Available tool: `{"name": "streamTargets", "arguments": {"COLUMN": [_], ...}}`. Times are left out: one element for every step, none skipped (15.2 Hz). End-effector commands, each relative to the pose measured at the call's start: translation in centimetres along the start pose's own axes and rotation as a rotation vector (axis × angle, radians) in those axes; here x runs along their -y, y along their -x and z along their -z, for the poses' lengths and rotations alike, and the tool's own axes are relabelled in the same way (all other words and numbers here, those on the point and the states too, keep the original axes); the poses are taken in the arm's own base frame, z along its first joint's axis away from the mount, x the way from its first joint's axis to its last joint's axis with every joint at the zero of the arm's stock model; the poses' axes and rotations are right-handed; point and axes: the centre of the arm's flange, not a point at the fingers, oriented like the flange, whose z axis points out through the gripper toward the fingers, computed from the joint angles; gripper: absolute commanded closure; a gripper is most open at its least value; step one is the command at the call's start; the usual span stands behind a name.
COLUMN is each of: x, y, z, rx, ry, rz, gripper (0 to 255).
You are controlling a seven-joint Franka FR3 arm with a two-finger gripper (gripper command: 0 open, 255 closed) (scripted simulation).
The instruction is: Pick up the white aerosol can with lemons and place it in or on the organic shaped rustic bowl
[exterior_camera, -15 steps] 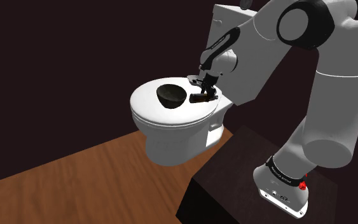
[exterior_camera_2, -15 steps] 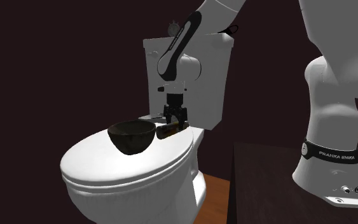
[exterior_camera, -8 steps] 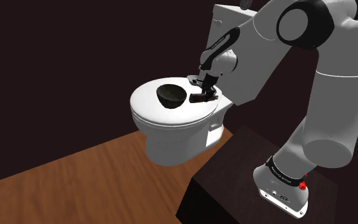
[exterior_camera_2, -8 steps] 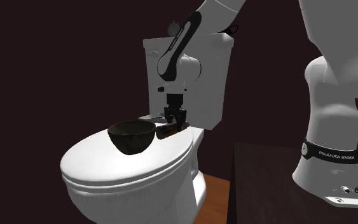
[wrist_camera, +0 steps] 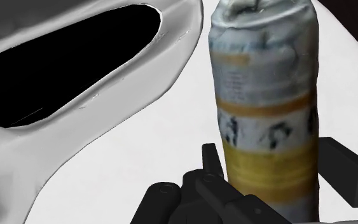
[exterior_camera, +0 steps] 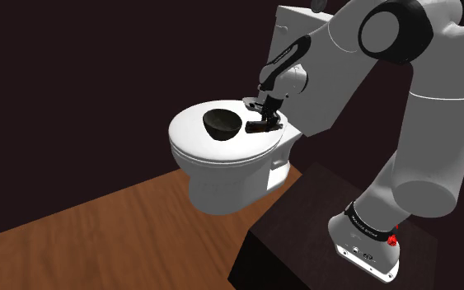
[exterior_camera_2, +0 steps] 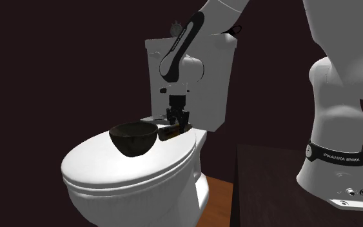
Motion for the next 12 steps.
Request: {"name": "streamTargets", "arguments": {"x": [0.0, 0.1, 0.1, 0.2, 0.2, 0.2, 0.3, 0.3, 0.4, 0.4, 0.4, 0.5], "y": [-0.1, -0.1, -0.2, -0.2, -0.2, -0.3, -0.3, -0.4, -0.4, -0.5, -0.5, -0.6], "z": [0.5, 1.1, 1.6, 2.1, 2.6, 3.2, 3.7, 4.2, 4.7, 5.3, 5.8, 6.3], "rx": [0.000, 0.000, 0.000, 0.000, 0.000, 0.000, 0.000, 0.000, 0.000, 0.000, 0.000, 0.000], "ry": [0.000, 0.000, 0.000, 0.000, 0.000, 0.000, 0.000, 0.000, 0.000, 0.000, 0.000, 0.000], "rz": [0.000, 0.000, 0.000, 0.000, 0.000, 0.000, 0.000, 0.000, 0.000, 0.000, 0.000, 0.000], "gripper": [255, 255, 255, 255, 255, 255, 255, 255, 255, 255, 255, 255]}}
